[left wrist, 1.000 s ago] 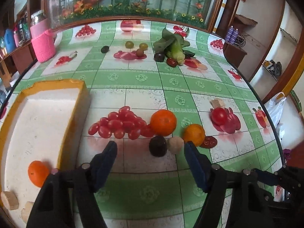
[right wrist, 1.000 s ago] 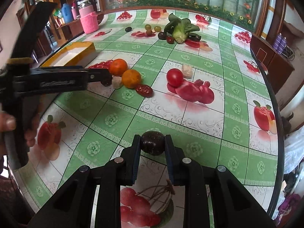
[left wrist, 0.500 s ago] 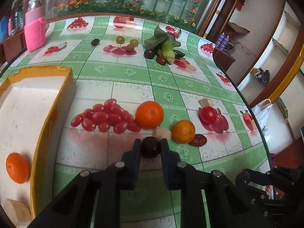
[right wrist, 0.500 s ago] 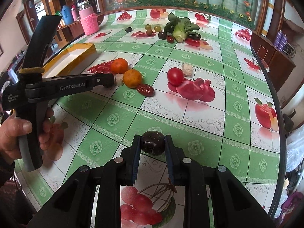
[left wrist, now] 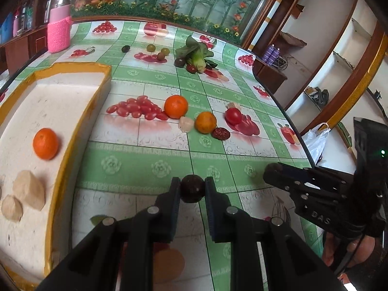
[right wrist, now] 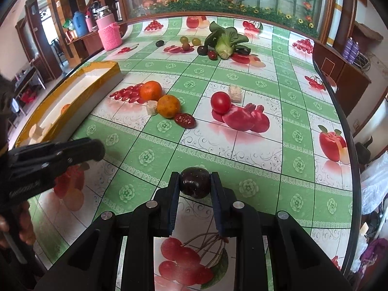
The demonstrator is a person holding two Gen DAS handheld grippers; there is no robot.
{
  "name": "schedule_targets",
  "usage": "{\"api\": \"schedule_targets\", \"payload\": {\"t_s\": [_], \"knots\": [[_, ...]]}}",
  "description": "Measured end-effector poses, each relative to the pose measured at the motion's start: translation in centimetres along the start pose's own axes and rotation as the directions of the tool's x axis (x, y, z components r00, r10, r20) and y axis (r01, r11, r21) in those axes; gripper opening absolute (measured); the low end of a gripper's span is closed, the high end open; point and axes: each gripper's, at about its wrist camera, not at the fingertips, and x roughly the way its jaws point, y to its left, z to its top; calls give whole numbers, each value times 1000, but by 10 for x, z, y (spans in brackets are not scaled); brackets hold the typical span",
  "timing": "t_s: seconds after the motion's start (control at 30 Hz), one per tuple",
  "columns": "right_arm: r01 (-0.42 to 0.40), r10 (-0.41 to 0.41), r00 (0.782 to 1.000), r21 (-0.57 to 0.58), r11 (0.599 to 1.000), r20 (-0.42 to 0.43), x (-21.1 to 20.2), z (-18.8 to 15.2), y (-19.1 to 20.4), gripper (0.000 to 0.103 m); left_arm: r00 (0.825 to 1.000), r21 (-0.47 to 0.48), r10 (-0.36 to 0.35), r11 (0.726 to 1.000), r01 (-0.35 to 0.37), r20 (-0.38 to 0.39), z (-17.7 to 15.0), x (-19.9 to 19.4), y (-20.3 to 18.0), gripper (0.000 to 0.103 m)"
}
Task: Organize fruits
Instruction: 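Carry both dark plums over the white tray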
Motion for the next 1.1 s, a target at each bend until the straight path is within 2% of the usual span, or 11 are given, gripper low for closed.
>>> {"api": "schedule_targets", "payload": {"t_s": [0.23,0.43,0.6,0.83,1.1], "knots": [[-18,18,1000,-29,999,18,-2,17,25,24,998,-22,-1,1000,2,58,3,-29,12,22],[-42,46,998,-88,995,37,-1,38,59,24,994,-57,32,998,-26,109,8,-53,36,22],[-68,78,995,-167,984,55,1,58,98,24,986,-113,95,990,-80,140,10,-72,72,22],[-134,155,985,-226,965,77,6,90,149,24,964,-164,219,967,-194,153,15,-91,121,22],[-191,212,975,-248,950,60,36,128,199,24,945,-212,304,938,-274,121,30,-84,172,22]]}}
